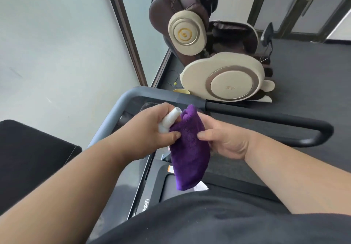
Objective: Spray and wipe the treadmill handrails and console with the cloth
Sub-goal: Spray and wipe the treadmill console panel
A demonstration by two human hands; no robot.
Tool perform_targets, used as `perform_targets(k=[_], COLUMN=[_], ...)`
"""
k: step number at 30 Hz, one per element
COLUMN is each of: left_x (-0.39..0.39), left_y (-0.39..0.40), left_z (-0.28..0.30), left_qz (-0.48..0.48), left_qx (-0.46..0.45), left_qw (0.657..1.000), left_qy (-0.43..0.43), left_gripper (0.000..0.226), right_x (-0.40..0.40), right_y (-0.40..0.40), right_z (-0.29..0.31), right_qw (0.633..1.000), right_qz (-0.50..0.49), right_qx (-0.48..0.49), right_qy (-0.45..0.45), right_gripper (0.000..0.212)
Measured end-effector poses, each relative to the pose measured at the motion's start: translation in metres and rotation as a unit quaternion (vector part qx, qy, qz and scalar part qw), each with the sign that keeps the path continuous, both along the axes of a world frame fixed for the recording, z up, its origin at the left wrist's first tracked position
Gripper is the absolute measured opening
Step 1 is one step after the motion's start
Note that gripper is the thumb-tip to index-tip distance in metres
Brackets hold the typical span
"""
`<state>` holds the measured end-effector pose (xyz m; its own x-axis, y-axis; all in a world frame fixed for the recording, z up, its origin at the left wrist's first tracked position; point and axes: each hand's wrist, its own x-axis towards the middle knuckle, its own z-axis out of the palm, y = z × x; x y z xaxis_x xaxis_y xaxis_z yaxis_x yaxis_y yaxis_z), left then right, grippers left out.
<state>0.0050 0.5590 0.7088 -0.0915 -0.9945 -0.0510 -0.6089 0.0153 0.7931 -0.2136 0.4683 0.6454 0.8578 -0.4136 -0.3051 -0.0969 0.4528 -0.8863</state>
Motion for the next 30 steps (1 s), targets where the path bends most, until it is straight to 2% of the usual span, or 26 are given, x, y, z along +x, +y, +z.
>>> perform_targets(k=[2, 5, 12, 14, 18, 21, 25, 30], left_x=[-0.010, -0.027, -0.093, -0.123, -0.200, -0.273, -0.369, -0.461], left_y=[-0.001, -0.008, -0.038, -0.050, -0.068, -0.082, -0.101, -0.123], left_z=[0.004, 0.003, 0.003, 0.003, -0.010, -0.027, -0.045, -0.058], left_qz=[-0.015, -0.008, -0.022, -0.036, -0.071, -0.106, -0.082, -0.091], left_qx=[-0.002, -0.017, 0.009, 0.022, 0.062, 0.095, 0.100, 0.150], left_qw=[1.000, 0.999, 1.000, 0.999, 0.988, 0.969, 0.954, 0.920], left_qy=[-0.011, -0.030, -0.014, 0.019, 0.120, 0.202, 0.270, 0.350], left_gripper=[0.024, 0.026, 0.028, 0.027, 0.053, 0.059, 0.053, 0.052], right_x=[-0.017, -0.046, -0.114, -0.144, -0.223, -0.290, -0.383, -0.472], right_y=[0.002, 0.009, 0.021, 0.022, 0.021, 0.017, 0.004, -0.025], right_z=[-0.001, 0.002, 0.006, 0.008, 0.011, 0.012, 0.015, 0.014], right_qw=[1.000, 0.996, 0.972, 0.963, 0.945, 0.933, 0.920, 0.900], right_qz=[-0.007, -0.082, -0.226, -0.264, -0.323, -0.354, -0.384, -0.425], right_qx=[-0.016, -0.019, -0.058, -0.059, -0.026, -0.007, 0.002, 0.019], right_qy=[0.002, -0.002, -0.004, -0.008, -0.037, -0.066, -0.079, -0.095], right_gripper=[0.059, 0.037, 0.039, 0.036, 0.028, 0.029, 0.028, 0.030])
